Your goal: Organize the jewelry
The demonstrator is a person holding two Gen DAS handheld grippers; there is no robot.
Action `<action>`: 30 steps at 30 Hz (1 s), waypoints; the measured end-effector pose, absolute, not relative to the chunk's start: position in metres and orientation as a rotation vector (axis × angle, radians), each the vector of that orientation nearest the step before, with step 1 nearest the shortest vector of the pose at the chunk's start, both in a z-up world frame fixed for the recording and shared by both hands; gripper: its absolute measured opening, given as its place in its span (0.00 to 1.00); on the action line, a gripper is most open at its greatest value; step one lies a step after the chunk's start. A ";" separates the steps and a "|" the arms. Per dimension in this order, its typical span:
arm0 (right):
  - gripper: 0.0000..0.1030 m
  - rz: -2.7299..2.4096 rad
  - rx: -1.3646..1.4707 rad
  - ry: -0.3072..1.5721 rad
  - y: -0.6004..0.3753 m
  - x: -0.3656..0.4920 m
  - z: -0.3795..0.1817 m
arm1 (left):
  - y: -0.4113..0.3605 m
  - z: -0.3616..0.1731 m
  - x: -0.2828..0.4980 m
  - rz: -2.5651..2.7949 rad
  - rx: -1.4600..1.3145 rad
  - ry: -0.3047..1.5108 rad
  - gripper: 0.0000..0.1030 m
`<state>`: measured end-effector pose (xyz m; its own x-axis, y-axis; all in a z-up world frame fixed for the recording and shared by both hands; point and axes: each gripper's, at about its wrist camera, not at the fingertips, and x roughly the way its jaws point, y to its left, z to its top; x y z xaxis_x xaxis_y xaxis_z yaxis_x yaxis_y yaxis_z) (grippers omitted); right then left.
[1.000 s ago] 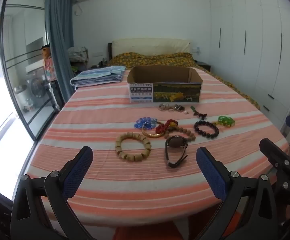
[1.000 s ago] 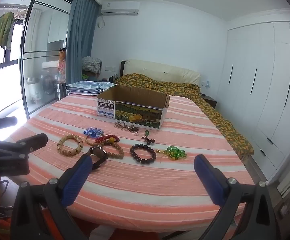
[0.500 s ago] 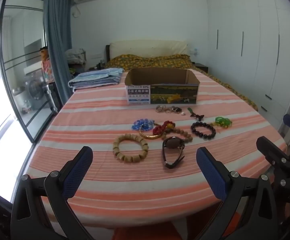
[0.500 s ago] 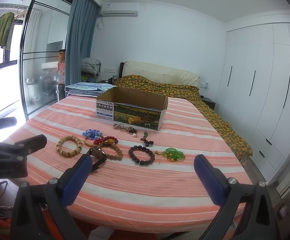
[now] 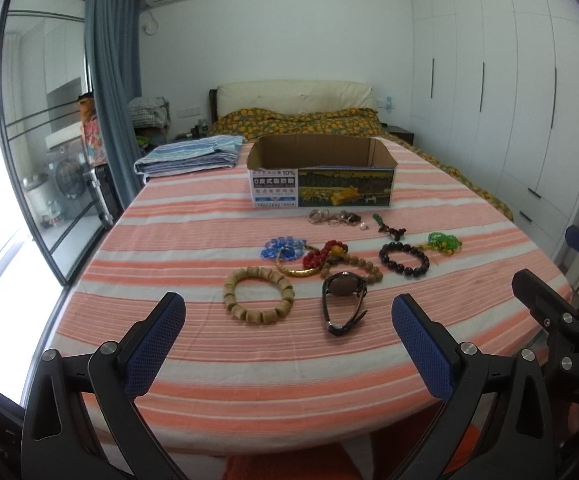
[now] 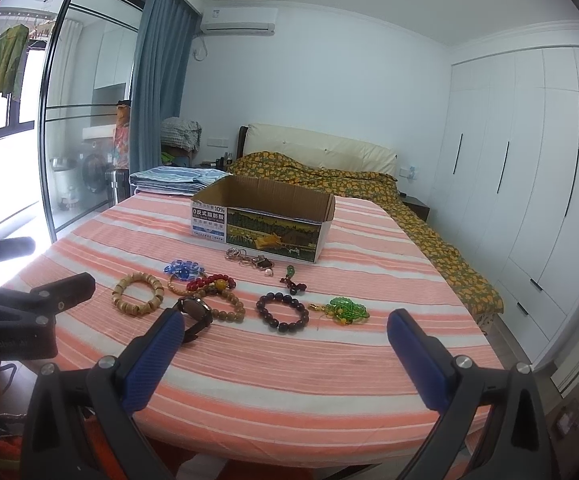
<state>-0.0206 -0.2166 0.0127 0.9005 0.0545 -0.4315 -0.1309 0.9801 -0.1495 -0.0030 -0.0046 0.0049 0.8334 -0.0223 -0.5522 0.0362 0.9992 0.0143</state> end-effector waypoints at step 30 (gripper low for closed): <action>1.00 0.095 -0.176 0.431 -0.216 -0.022 0.014 | -0.005 0.005 -0.004 -0.034 0.026 0.576 1.00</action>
<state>-0.0216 -0.2157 0.0137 0.9043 0.0539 -0.4236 -0.1285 0.9804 -0.1496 -0.0037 -0.0047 0.0050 0.8382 -0.0249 -0.5447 0.0397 0.9991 0.0154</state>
